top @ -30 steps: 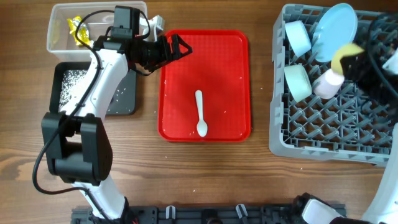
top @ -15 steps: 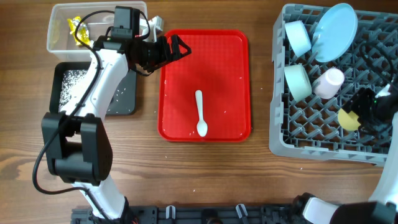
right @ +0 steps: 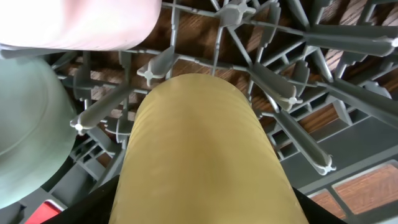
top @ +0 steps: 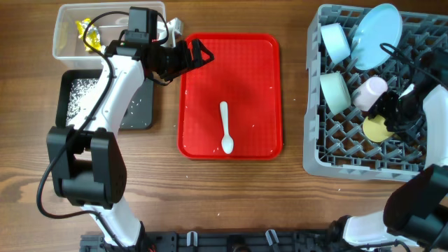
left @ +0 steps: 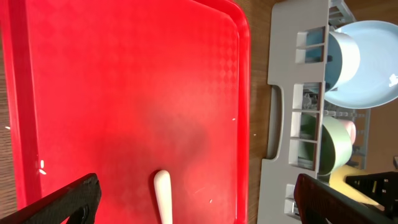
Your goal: Sort waste into correct bins and load items into the dishwasher rack
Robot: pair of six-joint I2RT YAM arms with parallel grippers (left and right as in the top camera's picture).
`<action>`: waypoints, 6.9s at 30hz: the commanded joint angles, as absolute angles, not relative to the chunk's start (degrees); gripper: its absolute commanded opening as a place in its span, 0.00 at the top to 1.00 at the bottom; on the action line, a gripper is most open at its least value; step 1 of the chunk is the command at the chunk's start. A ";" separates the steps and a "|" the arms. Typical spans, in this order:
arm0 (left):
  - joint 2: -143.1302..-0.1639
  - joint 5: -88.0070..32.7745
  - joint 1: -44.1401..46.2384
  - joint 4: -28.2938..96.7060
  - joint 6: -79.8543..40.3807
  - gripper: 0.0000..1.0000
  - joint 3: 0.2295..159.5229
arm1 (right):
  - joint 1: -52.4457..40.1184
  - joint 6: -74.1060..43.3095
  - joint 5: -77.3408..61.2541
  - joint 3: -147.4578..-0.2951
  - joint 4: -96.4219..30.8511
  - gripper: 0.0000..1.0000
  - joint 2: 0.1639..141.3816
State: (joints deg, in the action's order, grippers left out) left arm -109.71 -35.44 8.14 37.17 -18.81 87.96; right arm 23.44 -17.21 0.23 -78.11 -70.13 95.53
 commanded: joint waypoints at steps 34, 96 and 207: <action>-100.09 -23.59 -2.81 45.91 -9.34 0.00 88.38 | -31.42 -21.08 -9.93 -101.60 -66.28 0.05 120.09; -93.06 -6.55 -2.90 54.74 -9.39 0.00 88.07 | 30.09 -33.54 10.48 -87.85 -89.08 0.96 85.06; -88.90 -6.61 -2.68 50.43 -9.17 0.00 87.99 | -1.61 -7.53 -7.27 -0.30 0.58 0.00 0.27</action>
